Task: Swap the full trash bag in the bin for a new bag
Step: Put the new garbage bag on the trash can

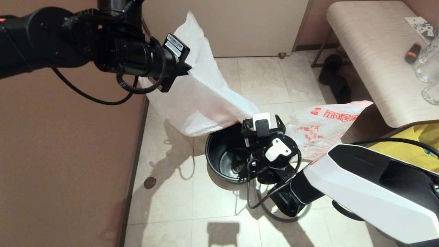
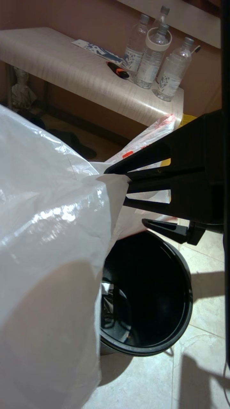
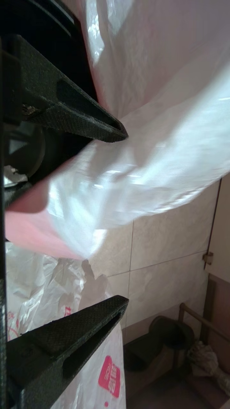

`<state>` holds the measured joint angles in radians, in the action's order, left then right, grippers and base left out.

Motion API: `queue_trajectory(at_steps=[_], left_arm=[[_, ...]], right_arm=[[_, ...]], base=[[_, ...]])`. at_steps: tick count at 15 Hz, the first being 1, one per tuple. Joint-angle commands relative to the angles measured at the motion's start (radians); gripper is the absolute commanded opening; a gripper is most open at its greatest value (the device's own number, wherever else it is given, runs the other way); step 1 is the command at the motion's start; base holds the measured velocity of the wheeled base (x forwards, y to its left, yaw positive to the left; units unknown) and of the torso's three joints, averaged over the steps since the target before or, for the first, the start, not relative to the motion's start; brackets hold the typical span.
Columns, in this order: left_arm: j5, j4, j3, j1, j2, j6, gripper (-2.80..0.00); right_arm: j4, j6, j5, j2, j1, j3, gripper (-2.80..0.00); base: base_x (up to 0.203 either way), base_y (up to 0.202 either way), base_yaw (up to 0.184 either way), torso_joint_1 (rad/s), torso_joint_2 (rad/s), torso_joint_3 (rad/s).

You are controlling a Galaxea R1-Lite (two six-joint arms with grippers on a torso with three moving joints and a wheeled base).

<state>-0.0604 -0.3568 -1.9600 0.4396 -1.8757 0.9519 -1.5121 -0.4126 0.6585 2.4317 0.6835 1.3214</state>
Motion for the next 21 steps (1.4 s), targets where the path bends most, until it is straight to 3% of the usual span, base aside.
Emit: queue_trajectory(at_steps=[1,6,12,18,21], left_arm=[[-0.001,0.001,0.0,-0.004,0.007,0.005,-2.8],[-0.001,-0.001,-0.005,-0.004,0.015,0.005,-2.8],[-0.001,-0.026,-0.005,-0.001,0.05,0.005,-2.8],[0.0,-0.049,-0.004,-0.004,0.044,0.004,-2.8],[0.032,-0.091,-0.004,-0.004,0.042,0.004,-2.8]], right_arm=[[-0.014,-0.003,0.003,-0.014,-0.005,-0.047,0.0],[-0.058,0.004,-0.016,-0.052,0.0,-0.249,0.0],[-0.058,-0.028,-0.068,-0.02,-0.076,-0.105,0.0],[-0.058,-0.039,-0.068,-0.038,-0.016,-0.033,0.0],[-0.03,-0.04,-0.068,-0.034,-0.006,0.044,0.0]], base=[[0.0,0.0,0.0,0.0,0.0,0.0],[0.0,0.0,0.0,0.0,0.0,0.0],[0.0,0.0,0.0,0.0,0.0,0.0],[0.0,0.0,0.0,0.0,0.0,0.0],[0.0,0.0,0.0,0.0,0.0,0.0]])
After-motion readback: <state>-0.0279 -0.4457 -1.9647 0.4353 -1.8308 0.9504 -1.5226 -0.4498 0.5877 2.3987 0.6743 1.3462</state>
